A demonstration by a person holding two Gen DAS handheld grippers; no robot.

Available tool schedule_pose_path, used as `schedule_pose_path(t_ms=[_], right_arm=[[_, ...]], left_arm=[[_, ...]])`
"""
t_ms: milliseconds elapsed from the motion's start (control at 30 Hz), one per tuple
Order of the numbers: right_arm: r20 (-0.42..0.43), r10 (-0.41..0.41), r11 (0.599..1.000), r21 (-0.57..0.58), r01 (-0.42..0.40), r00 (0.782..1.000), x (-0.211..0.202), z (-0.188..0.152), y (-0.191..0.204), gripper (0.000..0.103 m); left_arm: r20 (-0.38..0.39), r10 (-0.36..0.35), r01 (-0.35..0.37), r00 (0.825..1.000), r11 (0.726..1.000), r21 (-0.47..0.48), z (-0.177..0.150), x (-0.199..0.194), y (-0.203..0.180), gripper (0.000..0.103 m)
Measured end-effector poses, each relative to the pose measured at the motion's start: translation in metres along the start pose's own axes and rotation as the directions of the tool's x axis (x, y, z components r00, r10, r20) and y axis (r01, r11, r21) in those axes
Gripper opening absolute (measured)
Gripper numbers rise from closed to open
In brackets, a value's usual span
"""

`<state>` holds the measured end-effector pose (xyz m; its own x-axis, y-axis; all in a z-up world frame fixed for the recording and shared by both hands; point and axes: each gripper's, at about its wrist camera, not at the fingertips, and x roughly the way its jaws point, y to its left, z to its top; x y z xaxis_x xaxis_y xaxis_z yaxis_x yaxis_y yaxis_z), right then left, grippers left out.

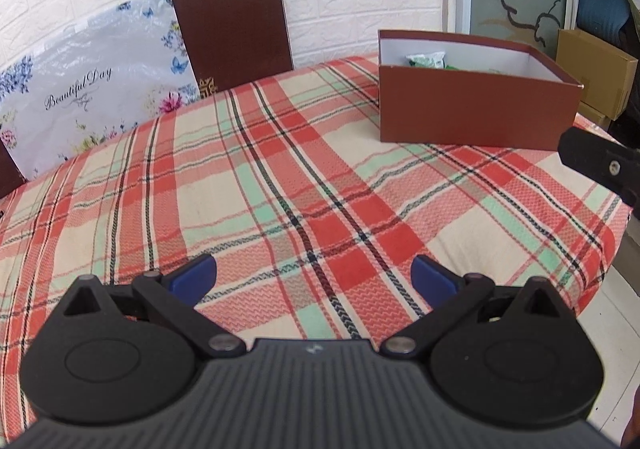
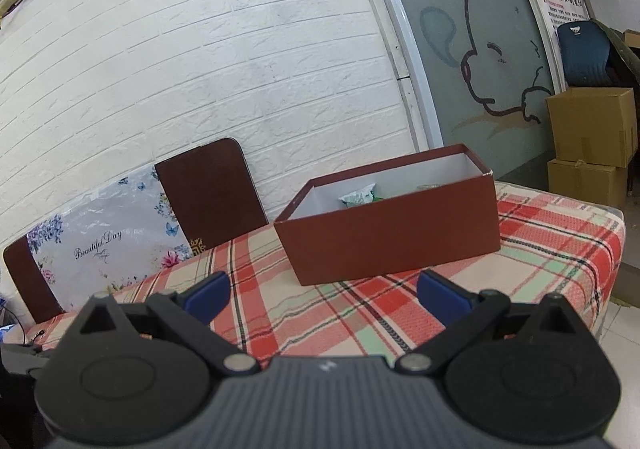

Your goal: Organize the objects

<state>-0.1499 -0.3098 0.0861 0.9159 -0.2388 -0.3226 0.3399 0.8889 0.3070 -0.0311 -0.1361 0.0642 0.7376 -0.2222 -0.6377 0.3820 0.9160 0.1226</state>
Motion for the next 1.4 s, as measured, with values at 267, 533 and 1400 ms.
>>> schedule_pose_path(t_ms=[267,533,1400], right_arm=[[0.051,-0.024,0.998,-0.055,0.026,0.998,0.005,-0.007,0.009,0.103],[0.031,-0.025,0.997,-0.073,0.027,0.999,0.019,-0.011,0.011,0.103],[-0.009,-0.03,0.999,-0.04,0.029,1.0,0.033,-0.014,-0.007,0.103]], left_arm=[[-0.046,0.001,-0.001,0.999,1.0,0.007,-0.002,0.017,0.002,0.103],[-0.08,-0.006,0.006,0.997,1.0,0.006,-0.003,0.029,0.003,0.103],[-0.112,-0.012,0.016,0.994,0.999,0.039,-0.004,0.037,-0.009,0.103]])
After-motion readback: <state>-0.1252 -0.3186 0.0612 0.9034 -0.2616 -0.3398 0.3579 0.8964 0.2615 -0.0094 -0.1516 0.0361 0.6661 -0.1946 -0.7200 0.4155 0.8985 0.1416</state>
